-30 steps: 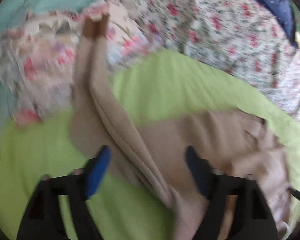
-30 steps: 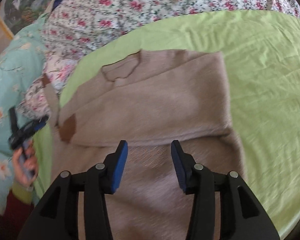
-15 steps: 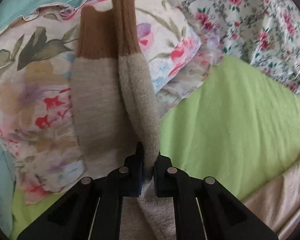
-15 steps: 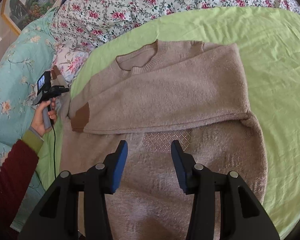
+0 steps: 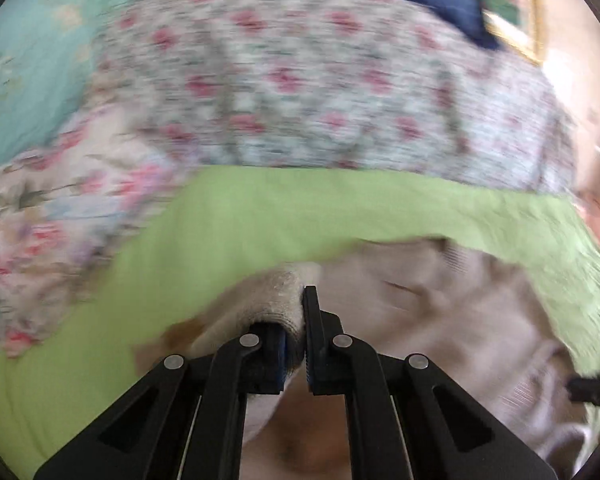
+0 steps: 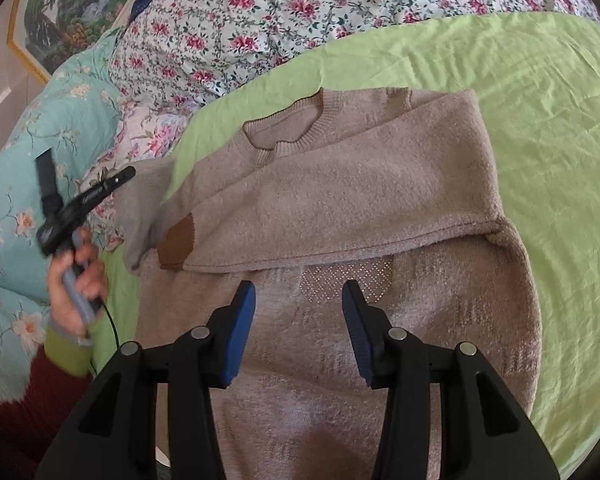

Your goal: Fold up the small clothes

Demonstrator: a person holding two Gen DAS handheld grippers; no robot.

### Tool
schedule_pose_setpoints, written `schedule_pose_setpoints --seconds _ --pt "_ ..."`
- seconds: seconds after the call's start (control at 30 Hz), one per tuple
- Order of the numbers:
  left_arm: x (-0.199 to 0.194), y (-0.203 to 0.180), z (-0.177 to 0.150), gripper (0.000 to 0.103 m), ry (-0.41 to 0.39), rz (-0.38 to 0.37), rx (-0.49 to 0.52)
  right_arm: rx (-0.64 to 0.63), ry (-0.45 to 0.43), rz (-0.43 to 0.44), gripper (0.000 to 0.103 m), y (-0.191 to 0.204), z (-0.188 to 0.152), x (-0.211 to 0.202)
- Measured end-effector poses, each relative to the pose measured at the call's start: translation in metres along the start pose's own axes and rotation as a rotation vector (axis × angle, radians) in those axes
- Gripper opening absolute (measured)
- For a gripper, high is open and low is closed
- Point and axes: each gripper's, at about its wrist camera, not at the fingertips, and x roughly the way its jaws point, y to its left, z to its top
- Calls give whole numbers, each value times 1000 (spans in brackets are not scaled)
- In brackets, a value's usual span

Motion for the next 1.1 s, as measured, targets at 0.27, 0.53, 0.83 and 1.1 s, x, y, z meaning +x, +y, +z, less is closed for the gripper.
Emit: schedule_pose_setpoints --seconds 0.27,0.53,0.83,1.1 --pt "36 -117 -52 6 117 -84 226 80 -40 -25 47 -28 1 -17" --pt "43 -115 -84 67 215 -122 208 45 -32 -36 47 -21 14 -11" --pt "-29 -48 -122 74 180 -40 84 -250 30 0 47 82 33 48" --pt "-29 47 -146 74 242 161 -198 -633 88 -120 57 192 30 151"
